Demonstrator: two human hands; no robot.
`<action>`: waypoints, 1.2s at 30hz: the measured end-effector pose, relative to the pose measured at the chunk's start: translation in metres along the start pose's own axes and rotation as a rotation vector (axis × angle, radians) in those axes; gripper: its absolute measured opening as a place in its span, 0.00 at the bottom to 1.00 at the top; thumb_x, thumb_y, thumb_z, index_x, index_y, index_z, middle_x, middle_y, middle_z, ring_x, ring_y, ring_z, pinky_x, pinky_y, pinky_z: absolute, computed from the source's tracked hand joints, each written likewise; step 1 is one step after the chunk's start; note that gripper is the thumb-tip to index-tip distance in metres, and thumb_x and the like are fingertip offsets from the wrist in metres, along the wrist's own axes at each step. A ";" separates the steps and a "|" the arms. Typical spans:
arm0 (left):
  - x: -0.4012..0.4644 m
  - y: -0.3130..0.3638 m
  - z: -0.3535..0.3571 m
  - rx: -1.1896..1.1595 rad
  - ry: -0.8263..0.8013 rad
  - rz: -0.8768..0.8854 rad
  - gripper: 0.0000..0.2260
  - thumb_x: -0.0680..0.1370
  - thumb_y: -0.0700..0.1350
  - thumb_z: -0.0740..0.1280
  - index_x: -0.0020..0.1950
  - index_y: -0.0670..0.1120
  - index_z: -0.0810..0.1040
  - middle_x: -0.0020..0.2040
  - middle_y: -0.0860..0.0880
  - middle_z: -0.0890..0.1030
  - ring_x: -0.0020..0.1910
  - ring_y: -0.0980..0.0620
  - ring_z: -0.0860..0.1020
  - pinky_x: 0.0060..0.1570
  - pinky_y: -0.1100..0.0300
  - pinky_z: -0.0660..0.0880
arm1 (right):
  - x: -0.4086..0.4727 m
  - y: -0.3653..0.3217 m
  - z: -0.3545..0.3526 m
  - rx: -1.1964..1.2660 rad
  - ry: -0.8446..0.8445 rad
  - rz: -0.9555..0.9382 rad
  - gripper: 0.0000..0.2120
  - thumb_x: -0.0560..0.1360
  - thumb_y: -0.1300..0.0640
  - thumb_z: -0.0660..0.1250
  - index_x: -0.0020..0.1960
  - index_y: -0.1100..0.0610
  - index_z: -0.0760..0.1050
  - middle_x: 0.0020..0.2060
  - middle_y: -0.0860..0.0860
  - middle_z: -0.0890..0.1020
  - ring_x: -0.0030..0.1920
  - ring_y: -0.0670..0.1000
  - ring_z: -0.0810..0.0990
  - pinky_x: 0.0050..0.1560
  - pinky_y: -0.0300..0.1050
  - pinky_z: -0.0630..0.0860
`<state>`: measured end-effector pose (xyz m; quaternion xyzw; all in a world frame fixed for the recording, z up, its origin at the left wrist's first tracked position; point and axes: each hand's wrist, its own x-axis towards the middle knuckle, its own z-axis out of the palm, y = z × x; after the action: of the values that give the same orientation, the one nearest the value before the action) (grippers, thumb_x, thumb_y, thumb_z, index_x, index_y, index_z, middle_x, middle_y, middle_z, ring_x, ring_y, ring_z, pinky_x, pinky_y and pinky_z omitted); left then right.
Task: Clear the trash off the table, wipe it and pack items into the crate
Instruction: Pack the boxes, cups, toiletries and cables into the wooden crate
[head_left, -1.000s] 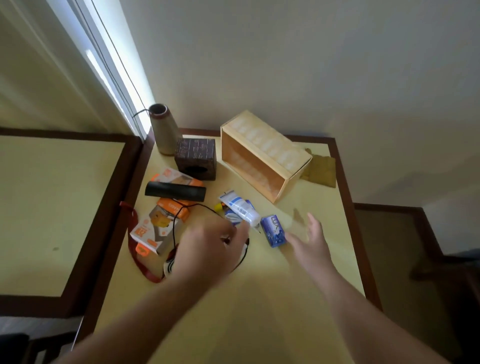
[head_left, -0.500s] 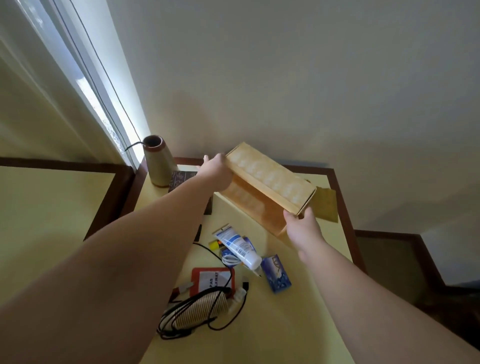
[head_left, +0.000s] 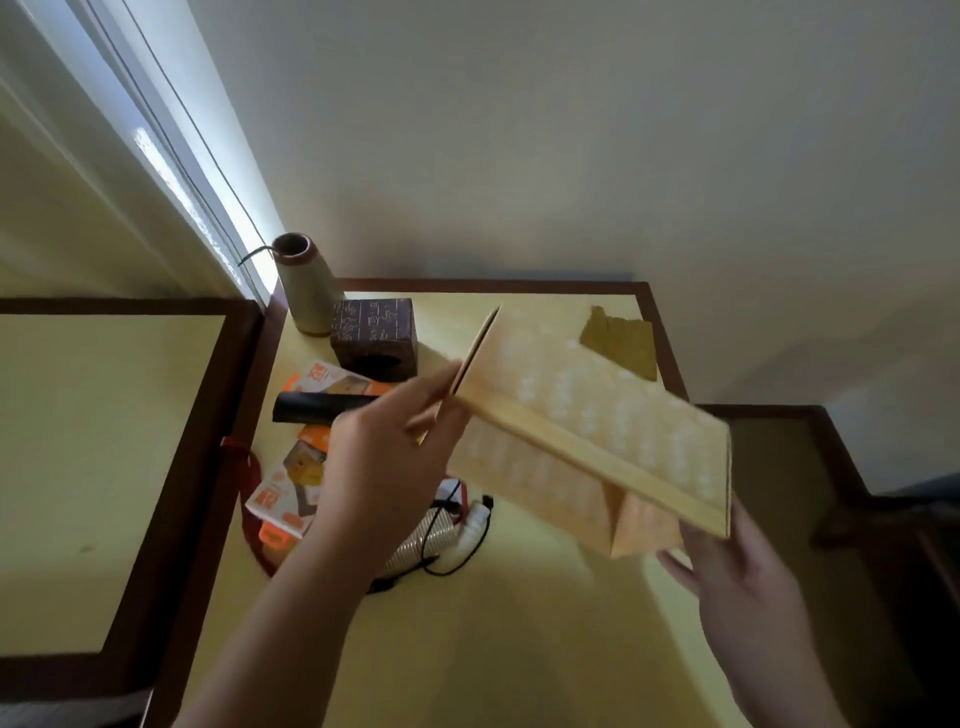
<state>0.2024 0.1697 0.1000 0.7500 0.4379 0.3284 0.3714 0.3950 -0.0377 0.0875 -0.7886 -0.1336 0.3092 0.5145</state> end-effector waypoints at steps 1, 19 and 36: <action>-0.023 0.003 -0.009 0.014 0.022 -0.044 0.16 0.79 0.50 0.75 0.67 0.58 0.84 0.44 0.65 0.85 0.43 0.70 0.83 0.40 0.75 0.77 | -0.013 0.007 -0.010 -0.025 -0.034 0.001 0.19 0.80 0.48 0.67 0.65 0.27 0.72 0.52 0.30 0.85 0.53 0.41 0.86 0.55 0.47 0.85; -0.210 -0.062 -0.046 0.345 -0.072 -0.570 0.11 0.79 0.56 0.74 0.55 0.51 0.88 0.39 0.56 0.85 0.38 0.56 0.85 0.40 0.50 0.86 | -0.060 0.097 -0.006 -0.800 -0.343 -0.158 0.18 0.82 0.38 0.58 0.42 0.46 0.77 0.29 0.49 0.83 0.32 0.53 0.83 0.44 0.49 0.82; -0.190 -0.119 -0.044 0.361 -0.156 -0.613 0.22 0.76 0.71 0.68 0.41 0.53 0.84 0.35 0.56 0.82 0.37 0.58 0.81 0.38 0.58 0.80 | -0.058 0.154 0.054 -0.562 -0.163 -0.008 0.25 0.86 0.38 0.48 0.73 0.50 0.71 0.65 0.53 0.82 0.65 0.62 0.79 0.58 0.52 0.72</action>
<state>0.0413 0.0512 -0.0103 0.6603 0.6634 0.0609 0.3466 0.3001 -0.0958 -0.0454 -0.8722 -0.2579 0.3203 0.2649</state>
